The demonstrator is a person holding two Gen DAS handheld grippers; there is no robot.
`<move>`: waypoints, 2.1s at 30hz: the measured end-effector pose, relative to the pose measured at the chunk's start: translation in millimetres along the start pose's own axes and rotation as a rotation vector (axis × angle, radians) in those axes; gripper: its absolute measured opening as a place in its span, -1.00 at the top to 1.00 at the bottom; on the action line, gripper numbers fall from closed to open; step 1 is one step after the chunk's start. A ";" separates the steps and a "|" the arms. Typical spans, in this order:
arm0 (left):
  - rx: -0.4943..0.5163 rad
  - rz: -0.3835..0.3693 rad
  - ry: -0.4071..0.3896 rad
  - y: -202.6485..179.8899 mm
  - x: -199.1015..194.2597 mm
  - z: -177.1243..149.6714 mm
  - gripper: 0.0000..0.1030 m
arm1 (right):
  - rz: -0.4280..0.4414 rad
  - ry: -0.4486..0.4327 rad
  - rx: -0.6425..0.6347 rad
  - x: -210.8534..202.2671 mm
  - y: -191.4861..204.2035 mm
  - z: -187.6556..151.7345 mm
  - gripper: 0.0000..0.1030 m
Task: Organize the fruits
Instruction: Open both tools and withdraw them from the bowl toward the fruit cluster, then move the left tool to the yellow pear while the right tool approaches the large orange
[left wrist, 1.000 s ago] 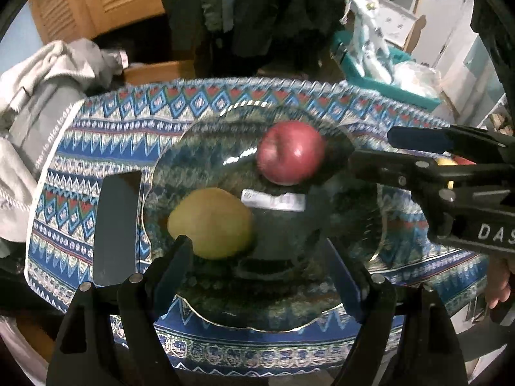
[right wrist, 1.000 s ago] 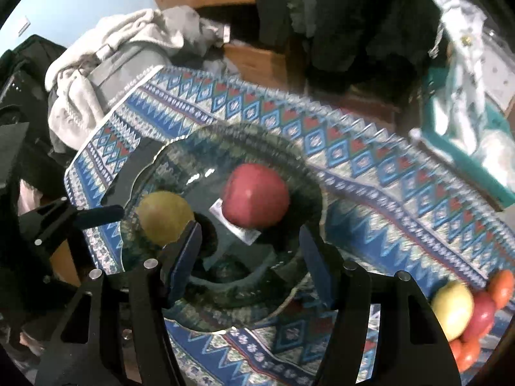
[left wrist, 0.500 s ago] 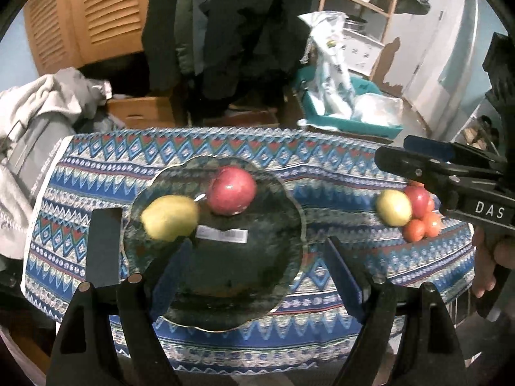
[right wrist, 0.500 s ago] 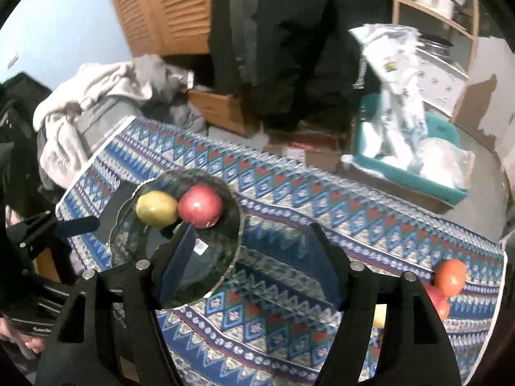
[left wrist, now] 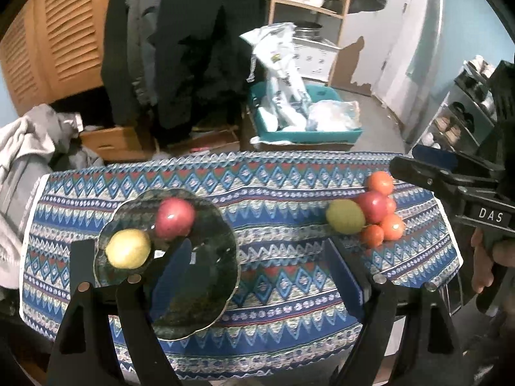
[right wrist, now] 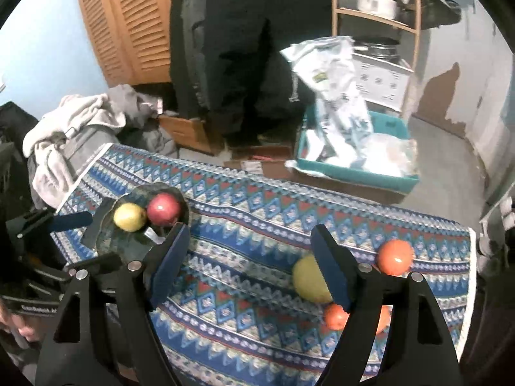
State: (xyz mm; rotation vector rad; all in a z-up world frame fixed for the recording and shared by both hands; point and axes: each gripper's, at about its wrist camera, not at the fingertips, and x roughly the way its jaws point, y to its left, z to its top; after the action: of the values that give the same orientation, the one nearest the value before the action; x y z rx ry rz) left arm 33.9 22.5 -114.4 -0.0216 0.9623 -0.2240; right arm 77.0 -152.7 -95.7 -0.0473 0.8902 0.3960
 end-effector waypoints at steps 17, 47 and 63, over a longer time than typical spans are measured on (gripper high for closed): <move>0.099 -0.037 0.001 -58.3 5.8 13.7 -0.68 | -0.117 -0.043 0.073 -53.3 -77.0 -34.4 -0.59; 0.179 -0.036 0.180 -109.6 117.9 5.0 -0.68 | -0.155 0.242 0.261 48.6 -166.4 -108.0 -0.59; 0.214 -0.032 0.241 -116.8 163.6 -10.6 -0.68 | -0.107 0.342 0.382 104.0 -188.4 -139.2 -0.57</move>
State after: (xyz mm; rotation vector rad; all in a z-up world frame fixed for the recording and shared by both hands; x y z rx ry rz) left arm 94.3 -123.2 -239.5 0.1901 1.1738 -0.3639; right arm 98.4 -322.5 -286.4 0.1934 1.2830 0.1128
